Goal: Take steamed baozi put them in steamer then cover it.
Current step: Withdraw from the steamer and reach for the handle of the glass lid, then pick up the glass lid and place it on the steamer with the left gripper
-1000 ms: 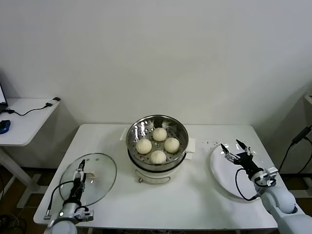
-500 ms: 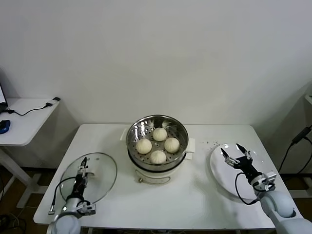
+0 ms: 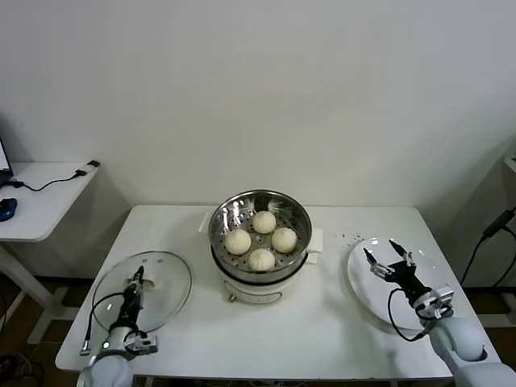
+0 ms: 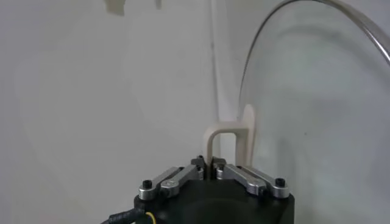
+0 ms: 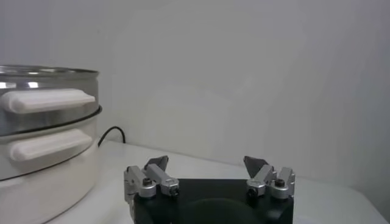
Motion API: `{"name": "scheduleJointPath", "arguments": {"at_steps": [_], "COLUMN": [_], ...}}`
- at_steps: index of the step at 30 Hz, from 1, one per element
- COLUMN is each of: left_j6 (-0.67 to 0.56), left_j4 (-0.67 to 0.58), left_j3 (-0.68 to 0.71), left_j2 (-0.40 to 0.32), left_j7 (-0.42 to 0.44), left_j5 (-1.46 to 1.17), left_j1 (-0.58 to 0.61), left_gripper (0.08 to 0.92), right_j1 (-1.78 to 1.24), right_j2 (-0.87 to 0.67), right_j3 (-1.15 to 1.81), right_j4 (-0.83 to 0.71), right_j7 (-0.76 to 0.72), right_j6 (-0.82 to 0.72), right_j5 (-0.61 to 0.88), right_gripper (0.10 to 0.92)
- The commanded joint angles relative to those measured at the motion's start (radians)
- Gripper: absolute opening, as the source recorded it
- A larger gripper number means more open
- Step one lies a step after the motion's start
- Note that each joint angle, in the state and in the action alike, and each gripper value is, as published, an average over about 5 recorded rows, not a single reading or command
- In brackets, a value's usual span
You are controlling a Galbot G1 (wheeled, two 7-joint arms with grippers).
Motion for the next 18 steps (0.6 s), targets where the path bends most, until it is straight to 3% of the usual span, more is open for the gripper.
{"name": "scheduleJointPath", "arguments": {"at_steps": [1,9,18], "left_j6": [0.018,0.169,0.586], "left_j4": [-0.151,-0.429,-0.727], "left_j3": [0.012,0.033,0.195], "left_j2": [0.026,0.088,0.291], "left_j7": [-0.010,0.042,0.148], "left_j5": [-0.125,-0.183,-0.179], "left_j1": [0.058,0.179,0.268], "left_gripper": [0.150,0.142,0.142], "right_j1": [0.002,0.006,0.026], "right_j2": [0.002,-0.001,-0.015], "right_j3": [0.002,0.008,0.002], "right_j4": [-0.012,-0.024,-0.031], "right_j7": [-0.002,-0.003,0.000], "right_j6": [0.005,0.009,0.009], "right_j5": [-0.014,-0.020,-0.033], "right_gripper": [0.823,0.823,0.823]}}
